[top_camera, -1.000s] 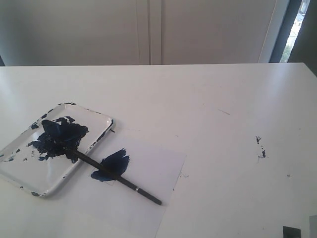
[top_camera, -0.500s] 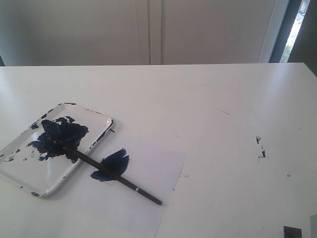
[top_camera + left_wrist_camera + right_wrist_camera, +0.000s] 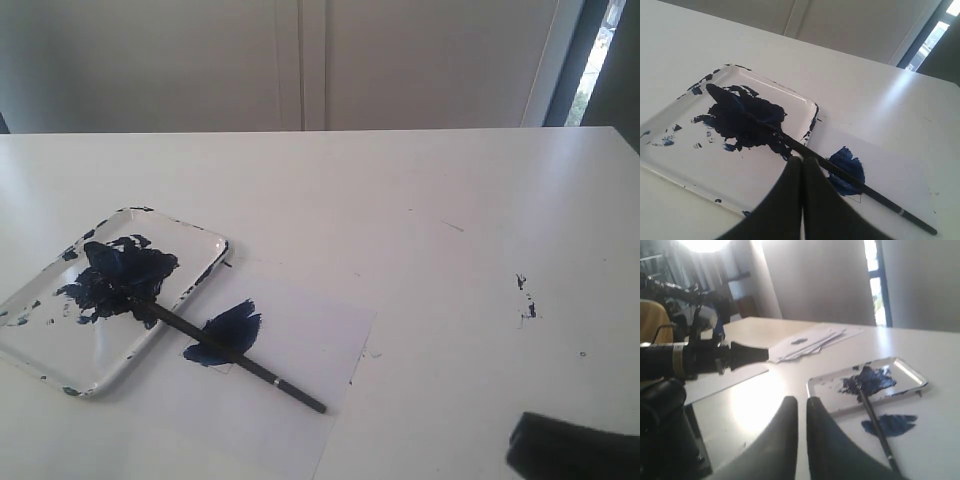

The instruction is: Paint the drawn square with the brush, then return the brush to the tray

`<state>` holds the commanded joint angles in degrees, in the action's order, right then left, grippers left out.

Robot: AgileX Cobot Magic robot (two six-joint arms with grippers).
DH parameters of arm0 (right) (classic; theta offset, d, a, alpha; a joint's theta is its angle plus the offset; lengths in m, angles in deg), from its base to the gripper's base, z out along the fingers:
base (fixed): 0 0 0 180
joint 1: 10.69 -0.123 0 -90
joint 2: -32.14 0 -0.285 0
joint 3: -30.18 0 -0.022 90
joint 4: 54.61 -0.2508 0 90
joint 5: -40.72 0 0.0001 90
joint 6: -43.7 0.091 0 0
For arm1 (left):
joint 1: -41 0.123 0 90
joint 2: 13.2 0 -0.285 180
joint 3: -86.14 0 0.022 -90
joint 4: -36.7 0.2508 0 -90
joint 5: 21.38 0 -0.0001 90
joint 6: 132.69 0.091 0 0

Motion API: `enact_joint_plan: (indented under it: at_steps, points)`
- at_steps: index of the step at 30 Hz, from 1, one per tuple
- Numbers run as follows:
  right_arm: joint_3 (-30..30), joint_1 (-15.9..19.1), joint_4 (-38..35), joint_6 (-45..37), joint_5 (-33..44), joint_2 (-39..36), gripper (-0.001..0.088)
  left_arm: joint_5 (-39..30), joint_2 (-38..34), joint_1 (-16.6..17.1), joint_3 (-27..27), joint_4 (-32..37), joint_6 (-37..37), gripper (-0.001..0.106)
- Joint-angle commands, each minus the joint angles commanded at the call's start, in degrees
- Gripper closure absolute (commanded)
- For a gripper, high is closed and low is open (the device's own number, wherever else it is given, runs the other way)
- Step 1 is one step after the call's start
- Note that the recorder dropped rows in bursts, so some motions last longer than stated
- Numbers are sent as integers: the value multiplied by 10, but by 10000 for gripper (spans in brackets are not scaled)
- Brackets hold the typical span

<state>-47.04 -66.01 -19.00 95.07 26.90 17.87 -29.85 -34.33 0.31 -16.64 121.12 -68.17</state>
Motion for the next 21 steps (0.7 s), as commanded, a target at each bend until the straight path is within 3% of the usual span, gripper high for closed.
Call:
enact_joint_plan:
  at_steps: [5,11,15,21]
  points:
    - [0,77,0,0,0,57,802,1,0,27,0,0,0,1053]
    - [0,177,-1,0,-6,65,802,0,4,102,0,0,0,1053]
    - [0,219,-1,0,-5,65,802,-2,28,138,0,0,0,1053]
    - [0,242,-1,0,-5,65,802,-1,74,149,0,0,0,1053]
